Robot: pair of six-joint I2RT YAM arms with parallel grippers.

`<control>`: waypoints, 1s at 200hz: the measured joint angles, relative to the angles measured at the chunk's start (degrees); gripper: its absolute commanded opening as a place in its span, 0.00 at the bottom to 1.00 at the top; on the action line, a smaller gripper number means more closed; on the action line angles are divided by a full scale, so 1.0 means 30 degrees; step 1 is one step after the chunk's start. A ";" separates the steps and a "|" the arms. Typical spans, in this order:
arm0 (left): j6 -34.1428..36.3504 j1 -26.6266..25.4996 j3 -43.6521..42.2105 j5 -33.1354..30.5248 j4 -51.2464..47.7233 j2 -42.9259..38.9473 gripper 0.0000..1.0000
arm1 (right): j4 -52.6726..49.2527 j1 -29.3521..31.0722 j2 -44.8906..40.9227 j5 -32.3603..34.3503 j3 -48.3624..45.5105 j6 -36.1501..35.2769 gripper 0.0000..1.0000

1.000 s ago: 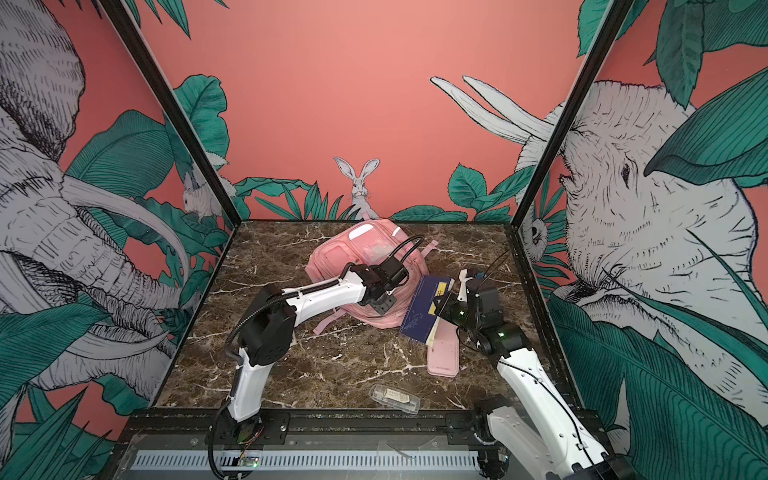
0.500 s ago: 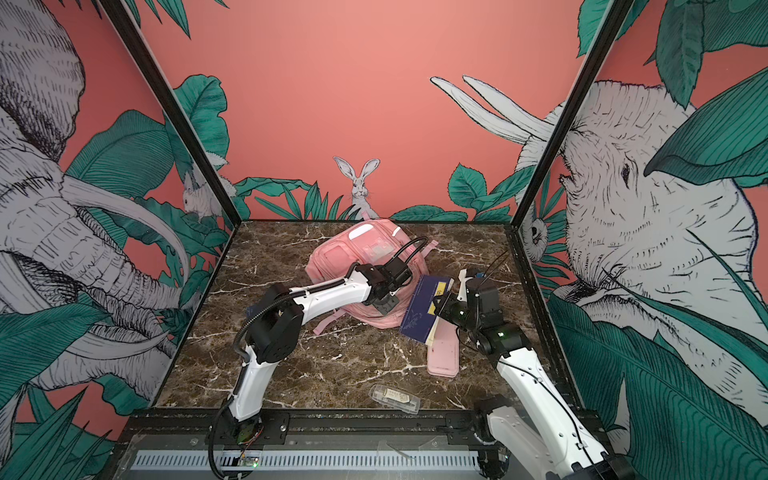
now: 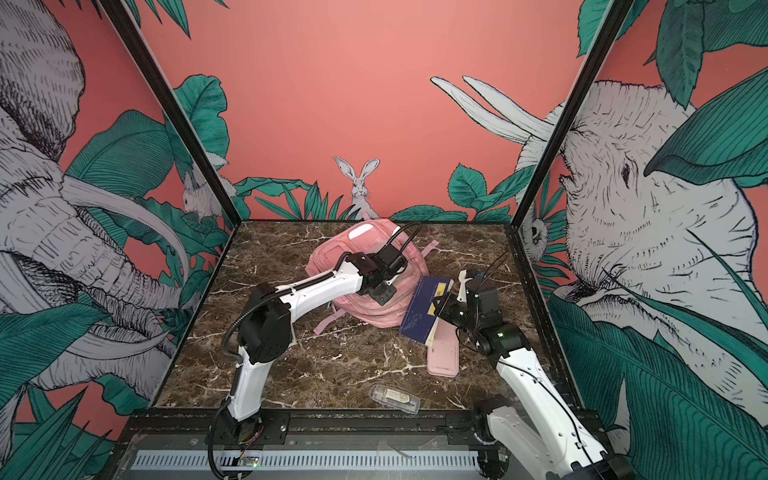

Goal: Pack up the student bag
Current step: 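Pinch the backpack's open flap edge with the left gripper and hold it open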

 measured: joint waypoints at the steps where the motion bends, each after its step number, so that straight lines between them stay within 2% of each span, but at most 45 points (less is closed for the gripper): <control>1: -0.0007 0.0029 0.0000 0.0022 0.0000 -0.0029 0.00 | 0.0007 0.0000 0.0000 -0.0007 0.0000 0.0000 0.00; 59: -0.0561 0.1559 -0.0007 0.1945 0.0000 -0.1836 0.00 | 0.0539 0.0000 0.0102 -0.0182 -0.0386 0.0306 0.00; 142: -0.1137 0.2135 -0.0007 0.3271 0.0233 -0.3891 0.00 | 0.1421 -0.0080 0.0627 -0.0459 -0.0576 0.0882 0.00; 200: -0.2069 0.2259 -0.0007 0.4291 0.0707 -0.5173 0.00 | 0.4663 -0.0080 0.2710 -0.1413 -0.1297 0.2586 0.00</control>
